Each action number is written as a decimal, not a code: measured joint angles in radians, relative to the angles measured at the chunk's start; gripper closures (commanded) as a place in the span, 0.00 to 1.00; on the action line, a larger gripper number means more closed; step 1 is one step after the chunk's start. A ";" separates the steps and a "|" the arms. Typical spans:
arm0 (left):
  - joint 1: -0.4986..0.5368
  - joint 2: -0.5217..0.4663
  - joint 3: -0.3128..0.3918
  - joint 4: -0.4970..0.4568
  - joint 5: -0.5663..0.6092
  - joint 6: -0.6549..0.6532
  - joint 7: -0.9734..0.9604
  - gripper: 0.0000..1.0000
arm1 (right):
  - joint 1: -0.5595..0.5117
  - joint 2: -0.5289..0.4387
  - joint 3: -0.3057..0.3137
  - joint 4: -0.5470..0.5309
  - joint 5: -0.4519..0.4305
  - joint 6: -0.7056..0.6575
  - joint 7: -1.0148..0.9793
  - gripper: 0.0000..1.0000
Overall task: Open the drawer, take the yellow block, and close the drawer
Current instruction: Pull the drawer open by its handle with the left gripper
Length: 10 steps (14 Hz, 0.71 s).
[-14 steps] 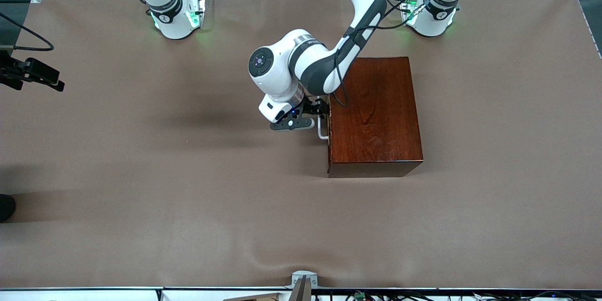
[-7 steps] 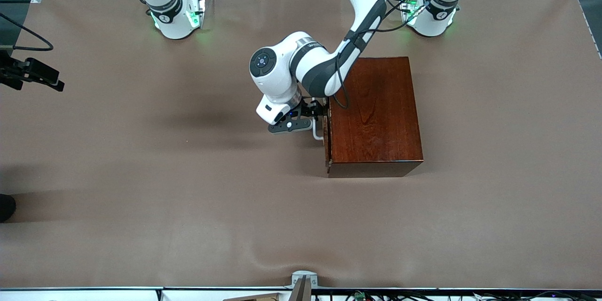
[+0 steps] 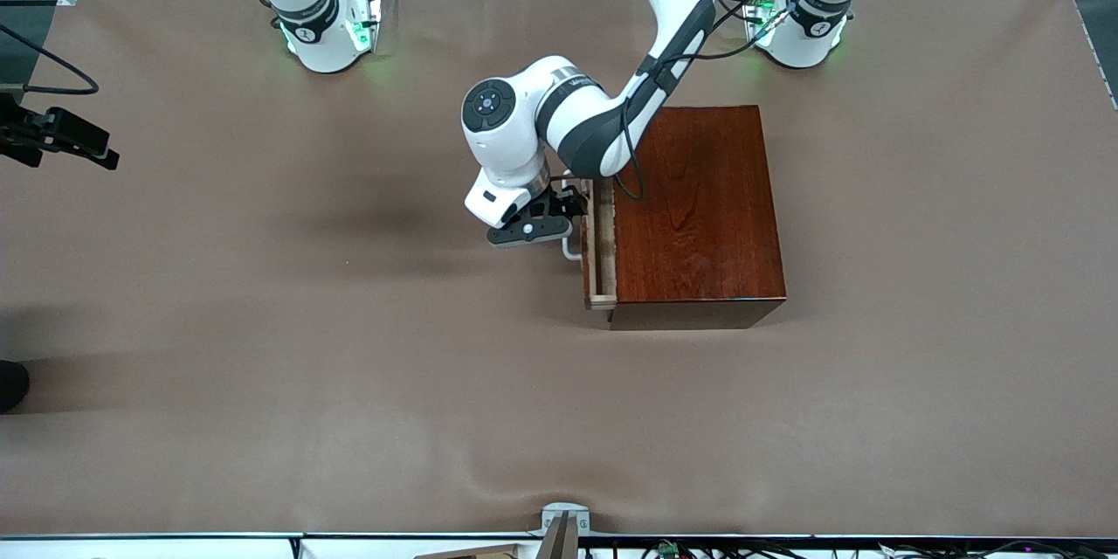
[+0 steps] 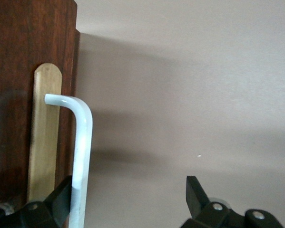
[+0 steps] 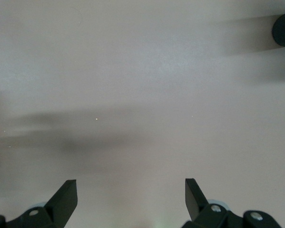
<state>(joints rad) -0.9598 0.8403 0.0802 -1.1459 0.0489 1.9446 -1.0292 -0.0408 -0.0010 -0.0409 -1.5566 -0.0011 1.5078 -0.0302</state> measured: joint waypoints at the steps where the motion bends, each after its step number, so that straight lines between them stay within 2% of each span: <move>1: -0.001 0.000 -0.001 0.000 -0.003 0.011 -0.003 0.00 | 0.000 0.000 0.000 0.000 0.000 0.000 0.000 0.00; 10: -0.009 0.009 -0.008 0.001 -0.003 0.076 -0.085 0.00 | -0.001 0.000 -0.002 0.000 0.000 0.000 0.000 0.00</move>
<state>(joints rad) -0.9684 0.8493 0.0719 -1.1454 0.0455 2.0201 -1.1142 -0.0420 -0.0010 -0.0428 -1.5566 -0.0007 1.5076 -0.0301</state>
